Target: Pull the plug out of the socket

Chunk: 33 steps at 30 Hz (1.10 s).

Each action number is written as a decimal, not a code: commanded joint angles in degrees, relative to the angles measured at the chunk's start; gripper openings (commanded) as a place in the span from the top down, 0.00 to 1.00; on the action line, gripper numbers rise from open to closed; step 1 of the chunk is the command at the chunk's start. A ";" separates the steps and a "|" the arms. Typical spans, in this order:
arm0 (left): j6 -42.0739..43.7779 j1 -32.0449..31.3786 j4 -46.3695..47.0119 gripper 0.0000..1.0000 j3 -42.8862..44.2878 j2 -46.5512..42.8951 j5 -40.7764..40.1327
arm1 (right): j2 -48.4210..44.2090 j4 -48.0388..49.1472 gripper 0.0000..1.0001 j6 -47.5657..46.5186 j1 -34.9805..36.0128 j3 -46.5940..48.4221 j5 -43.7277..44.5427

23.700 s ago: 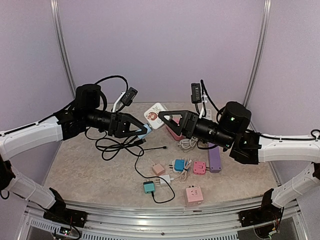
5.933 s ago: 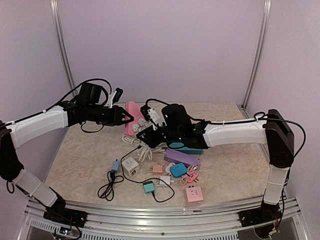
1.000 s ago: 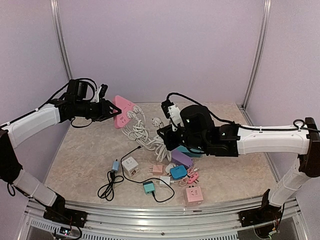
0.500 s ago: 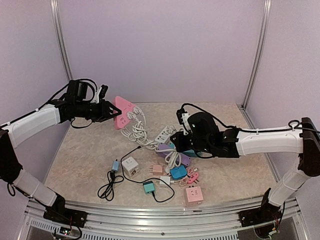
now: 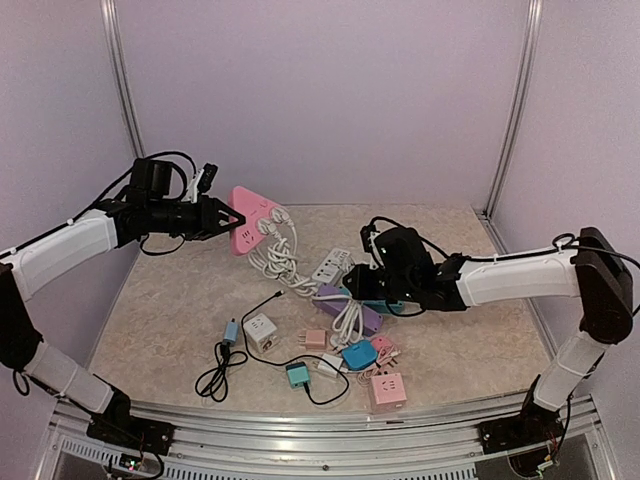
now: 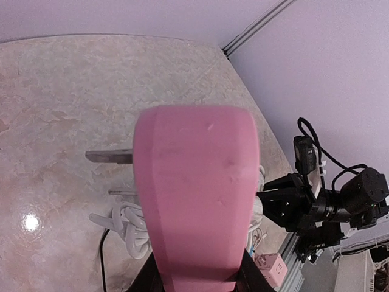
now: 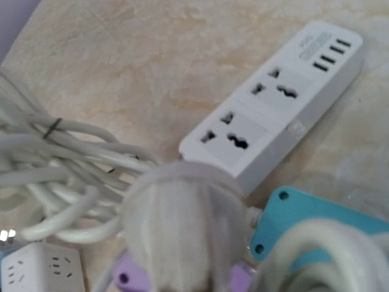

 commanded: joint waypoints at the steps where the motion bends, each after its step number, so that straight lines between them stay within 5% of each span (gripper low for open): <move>1: 0.26 -0.60 8.78 1.00 1.20 -3.59 4.50 | 2.41 1.64 0.84 2.32 -0.86 0.17 -1.17; 19: 0.83 -1.37 8.54 1.00 1.20 -3.67 4.14 | 2.10 1.42 0.27 0.80 -0.89 -0.55 0.69; 33: 0.82 -1.68 8.14 1.00 1.20 -3.45 2.98 | -8.78 6.16 0.25 -4.98 -0.39 -5.26 1.52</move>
